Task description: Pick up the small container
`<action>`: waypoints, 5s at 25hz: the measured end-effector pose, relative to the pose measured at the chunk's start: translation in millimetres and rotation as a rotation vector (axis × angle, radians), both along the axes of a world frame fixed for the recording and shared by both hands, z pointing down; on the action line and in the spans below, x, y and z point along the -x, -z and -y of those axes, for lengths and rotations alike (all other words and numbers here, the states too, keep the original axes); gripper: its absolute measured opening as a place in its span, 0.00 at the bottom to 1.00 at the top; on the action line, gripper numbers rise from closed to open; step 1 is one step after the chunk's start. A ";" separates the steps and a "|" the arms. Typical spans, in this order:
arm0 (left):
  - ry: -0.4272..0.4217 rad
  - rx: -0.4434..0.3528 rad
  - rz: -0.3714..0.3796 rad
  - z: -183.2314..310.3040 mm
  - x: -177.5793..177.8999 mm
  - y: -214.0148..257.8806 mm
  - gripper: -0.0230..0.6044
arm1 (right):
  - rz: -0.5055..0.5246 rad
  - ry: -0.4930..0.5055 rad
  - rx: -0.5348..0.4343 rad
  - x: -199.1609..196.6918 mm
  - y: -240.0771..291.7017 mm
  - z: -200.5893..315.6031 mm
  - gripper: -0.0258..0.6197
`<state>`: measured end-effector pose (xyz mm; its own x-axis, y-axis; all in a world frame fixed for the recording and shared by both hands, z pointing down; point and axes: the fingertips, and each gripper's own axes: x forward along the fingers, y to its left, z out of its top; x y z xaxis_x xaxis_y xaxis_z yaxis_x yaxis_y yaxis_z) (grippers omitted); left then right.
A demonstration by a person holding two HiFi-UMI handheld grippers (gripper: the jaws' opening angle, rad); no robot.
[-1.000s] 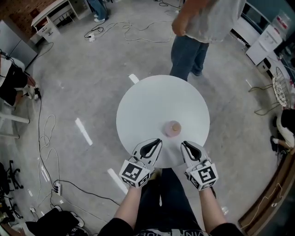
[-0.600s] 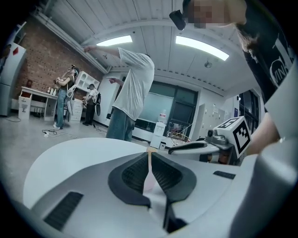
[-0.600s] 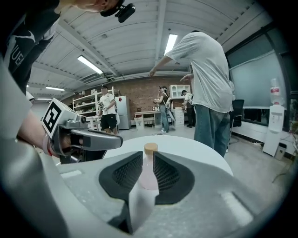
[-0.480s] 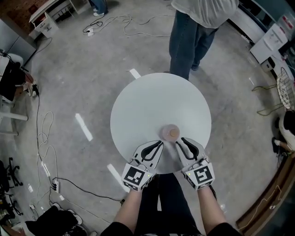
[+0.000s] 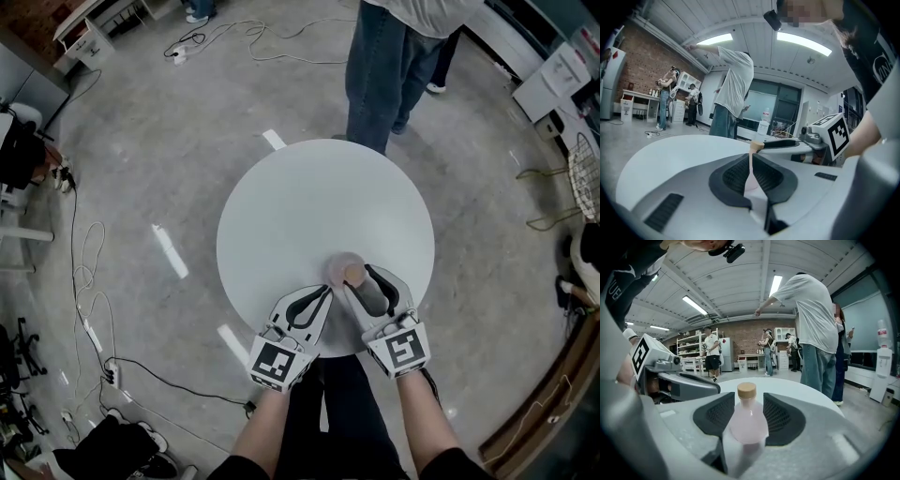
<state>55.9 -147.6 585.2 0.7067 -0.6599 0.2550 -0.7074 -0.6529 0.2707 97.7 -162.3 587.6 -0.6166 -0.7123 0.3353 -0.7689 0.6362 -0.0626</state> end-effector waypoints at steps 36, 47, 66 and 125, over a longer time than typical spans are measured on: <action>0.084 -0.010 -0.020 4.2 22.4 -3.2 0.08 | -0.006 0.001 -0.112 19.2 -4.6 18.0 0.26; 0.097 -0.006 -0.028 6.5 28.6 -0.4 0.08 | -0.002 0.010 -0.118 20.6 6.1 20.3 0.26; 0.096 -0.061 -0.019 13.1 45.0 36.2 0.08 | 0.006 -0.014 -0.135 21.4 59.2 23.1 0.26; 0.016 -0.188 -0.034 -15.1 31.2 172.1 0.08 | 0.046 0.027 -0.157 16.6 211.7 -15.1 0.26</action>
